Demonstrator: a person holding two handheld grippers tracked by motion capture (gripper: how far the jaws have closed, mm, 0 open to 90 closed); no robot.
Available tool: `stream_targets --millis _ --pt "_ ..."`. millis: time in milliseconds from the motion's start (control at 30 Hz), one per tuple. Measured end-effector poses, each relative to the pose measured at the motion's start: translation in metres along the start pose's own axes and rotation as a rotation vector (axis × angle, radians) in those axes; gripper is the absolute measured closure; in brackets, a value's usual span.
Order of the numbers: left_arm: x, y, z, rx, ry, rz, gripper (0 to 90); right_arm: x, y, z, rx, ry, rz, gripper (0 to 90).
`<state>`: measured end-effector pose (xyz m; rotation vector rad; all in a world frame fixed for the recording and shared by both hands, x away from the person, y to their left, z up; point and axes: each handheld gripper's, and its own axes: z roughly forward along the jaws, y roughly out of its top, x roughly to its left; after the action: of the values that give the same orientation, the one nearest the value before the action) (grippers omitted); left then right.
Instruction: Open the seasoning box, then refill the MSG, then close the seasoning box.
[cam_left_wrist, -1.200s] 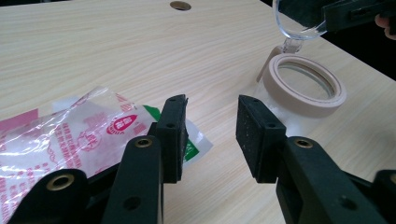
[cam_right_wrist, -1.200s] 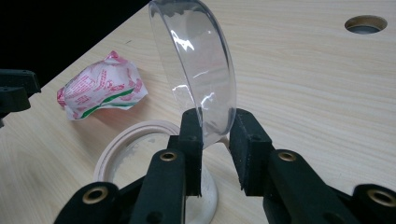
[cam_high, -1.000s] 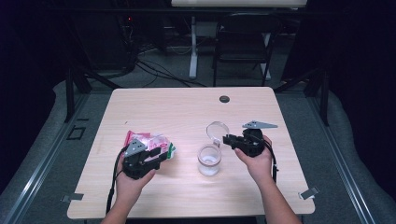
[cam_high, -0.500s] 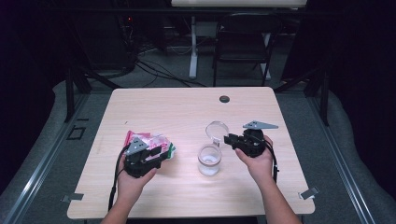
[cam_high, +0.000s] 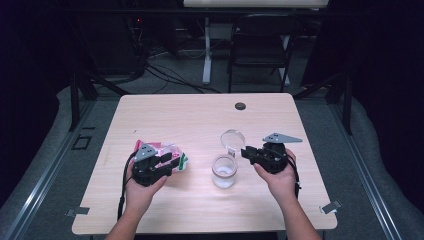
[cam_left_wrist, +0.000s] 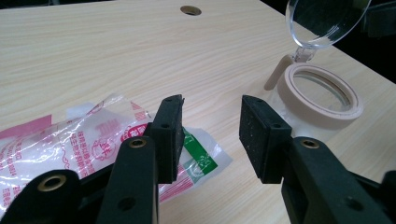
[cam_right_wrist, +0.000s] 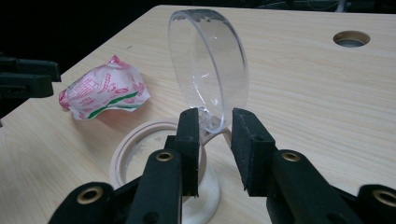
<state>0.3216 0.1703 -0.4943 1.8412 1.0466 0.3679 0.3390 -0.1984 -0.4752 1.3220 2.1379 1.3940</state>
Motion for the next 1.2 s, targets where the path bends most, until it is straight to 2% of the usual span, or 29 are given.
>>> stream_targets --millis 267,367,467,533,567,667,700,733,967,1133,1200 --pt "0.003 0.002 0.004 0.005 0.008 0.004 58.1 0.008 0.000 -0.007 -0.002 -0.001 -0.023 72.3" --pt "0.005 0.002 0.005 0.018 0.018 0.006 56.2 0.008 -0.001 -0.009 -0.005 0.000 -0.019 72.2" --pt "0.008 0.005 0.005 0.028 0.009 0.010 55.0 0.009 -0.002 -0.011 -0.011 -0.001 -0.018 72.1" --pt "0.009 0.007 0.005 0.036 0.007 0.023 54.6 0.008 -0.002 -0.012 -0.006 -0.003 -0.023 72.0" --pt "0.011 0.010 0.003 0.038 0.018 0.035 53.7 0.009 -0.002 -0.015 -0.024 0.001 -0.012 71.9" --pt "0.013 0.013 -0.002 0.034 0.056 0.077 50.8 0.009 -0.002 -0.017 -0.028 0.001 -0.014 71.4" --pt "0.014 0.011 -0.006 0.038 0.085 0.109 49.1 0.009 -0.001 -0.018 -0.032 0.001 -0.014 71.1" --pt "0.014 0.011 -0.006 0.038 0.085 0.109 46.7 0.009 -0.001 -0.018 -0.032 0.001 -0.014 71.1" --pt "0.019 -0.004 -0.014 0.051 0.113 0.140 45.4 0.013 0.000 -0.021 -0.031 0.008 -0.033 69.5" --pt "0.018 -0.014 -0.015 0.057 0.101 0.127 44.5 0.014 -0.001 -0.017 -0.018 0.012 -0.034 68.8" --pt "0.015 -0.018 -0.012 0.078 0.104 0.154 41.1 0.014 -0.001 -0.016 -0.013 0.012 -0.036 68.5"
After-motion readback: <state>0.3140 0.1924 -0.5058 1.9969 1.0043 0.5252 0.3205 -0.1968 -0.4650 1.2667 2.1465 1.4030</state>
